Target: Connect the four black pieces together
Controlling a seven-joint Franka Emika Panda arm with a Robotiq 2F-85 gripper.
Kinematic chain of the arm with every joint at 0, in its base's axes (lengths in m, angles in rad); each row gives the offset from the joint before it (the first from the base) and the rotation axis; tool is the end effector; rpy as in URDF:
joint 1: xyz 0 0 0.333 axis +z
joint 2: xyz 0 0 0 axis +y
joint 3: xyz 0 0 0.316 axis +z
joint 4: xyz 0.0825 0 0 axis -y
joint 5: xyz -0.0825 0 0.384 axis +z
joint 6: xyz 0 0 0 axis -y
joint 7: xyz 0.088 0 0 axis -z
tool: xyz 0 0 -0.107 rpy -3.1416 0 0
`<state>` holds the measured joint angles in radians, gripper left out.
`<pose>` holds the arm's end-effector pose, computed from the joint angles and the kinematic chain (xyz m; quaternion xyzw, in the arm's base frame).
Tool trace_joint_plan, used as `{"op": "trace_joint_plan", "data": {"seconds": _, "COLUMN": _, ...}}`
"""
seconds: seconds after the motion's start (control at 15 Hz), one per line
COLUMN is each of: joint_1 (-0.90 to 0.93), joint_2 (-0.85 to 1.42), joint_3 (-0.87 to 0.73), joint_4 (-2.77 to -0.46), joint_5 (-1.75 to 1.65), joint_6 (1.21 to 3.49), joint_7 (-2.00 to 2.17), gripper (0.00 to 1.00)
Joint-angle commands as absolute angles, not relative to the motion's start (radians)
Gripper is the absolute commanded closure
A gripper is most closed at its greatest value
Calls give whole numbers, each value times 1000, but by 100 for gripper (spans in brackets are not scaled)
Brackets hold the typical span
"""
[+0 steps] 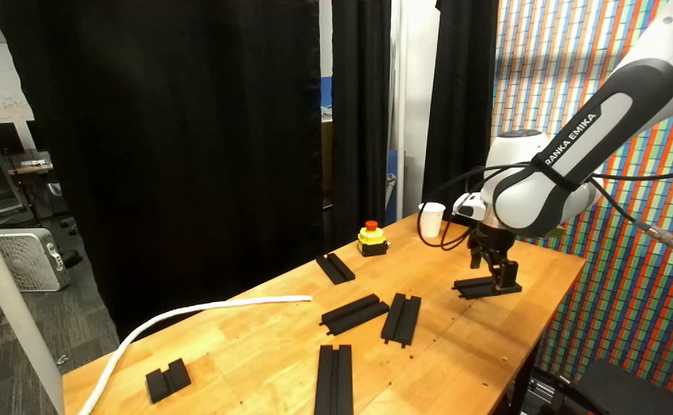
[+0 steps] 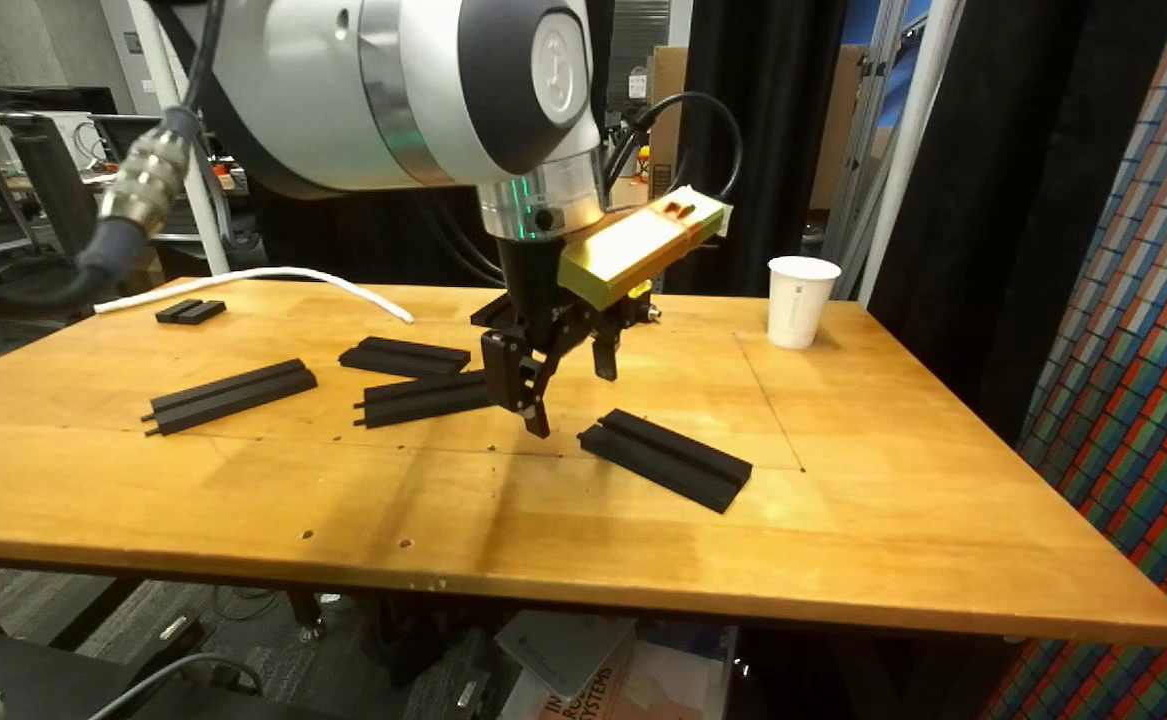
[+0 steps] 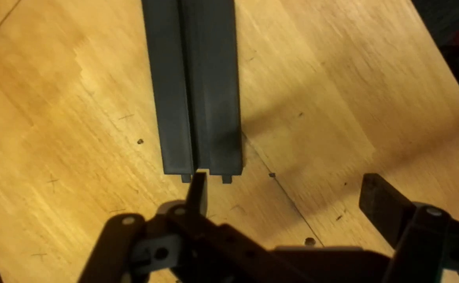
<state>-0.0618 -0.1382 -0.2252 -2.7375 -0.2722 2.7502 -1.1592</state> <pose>0.3957 -0.1027 0.2767 0.8450 0.5275 0.0260 0.0837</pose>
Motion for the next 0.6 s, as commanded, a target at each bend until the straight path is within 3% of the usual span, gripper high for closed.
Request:
{"op": "trace_joint_plan", "data": {"seconds": 0.0, "joint_1": -92, "joint_2": -47, "joint_3": -234, "joint_4": -2698, "joint_5": -297, "joint_6": 2878, "joint_7": -1348, "gripper": 0}}
{"op": "trace_joint_plan", "data": {"seconds": 0.53, "joint_1": -171, "joint_2": 87, "joint_3": -205, "joint_4": -2603, "joint_5": -186, "joint_6": 2898, "joint_7": -1514, "gripper": 0}}
